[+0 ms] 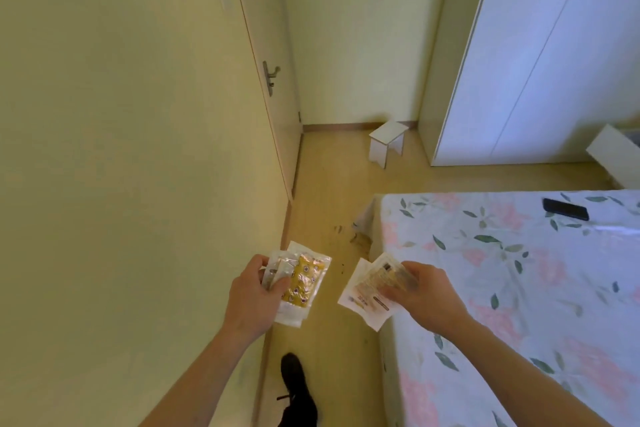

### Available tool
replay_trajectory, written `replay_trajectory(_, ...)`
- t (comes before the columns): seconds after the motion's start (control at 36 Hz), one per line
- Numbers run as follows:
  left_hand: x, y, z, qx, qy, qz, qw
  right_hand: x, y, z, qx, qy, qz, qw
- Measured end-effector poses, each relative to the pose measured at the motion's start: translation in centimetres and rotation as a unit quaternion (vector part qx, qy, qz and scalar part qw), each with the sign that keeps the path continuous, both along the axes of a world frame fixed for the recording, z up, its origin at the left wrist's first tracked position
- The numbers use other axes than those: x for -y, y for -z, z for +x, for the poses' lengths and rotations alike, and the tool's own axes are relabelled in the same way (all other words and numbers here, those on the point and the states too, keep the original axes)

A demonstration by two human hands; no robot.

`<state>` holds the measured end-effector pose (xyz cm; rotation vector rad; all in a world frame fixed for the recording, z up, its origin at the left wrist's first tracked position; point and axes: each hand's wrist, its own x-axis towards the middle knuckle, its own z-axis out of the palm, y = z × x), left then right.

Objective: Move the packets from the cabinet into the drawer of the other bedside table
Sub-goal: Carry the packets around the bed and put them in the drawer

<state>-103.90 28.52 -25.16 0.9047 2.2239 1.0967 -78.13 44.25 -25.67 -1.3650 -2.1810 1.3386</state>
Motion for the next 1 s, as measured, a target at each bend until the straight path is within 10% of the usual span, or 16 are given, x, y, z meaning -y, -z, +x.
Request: replay_trajectory(1.0,-67.7,-1.4,-27.3,-0.007,0.206,0.022,0.978,-56.4,0.5,-22.7,-0.029,0.203,0.004,0.979)
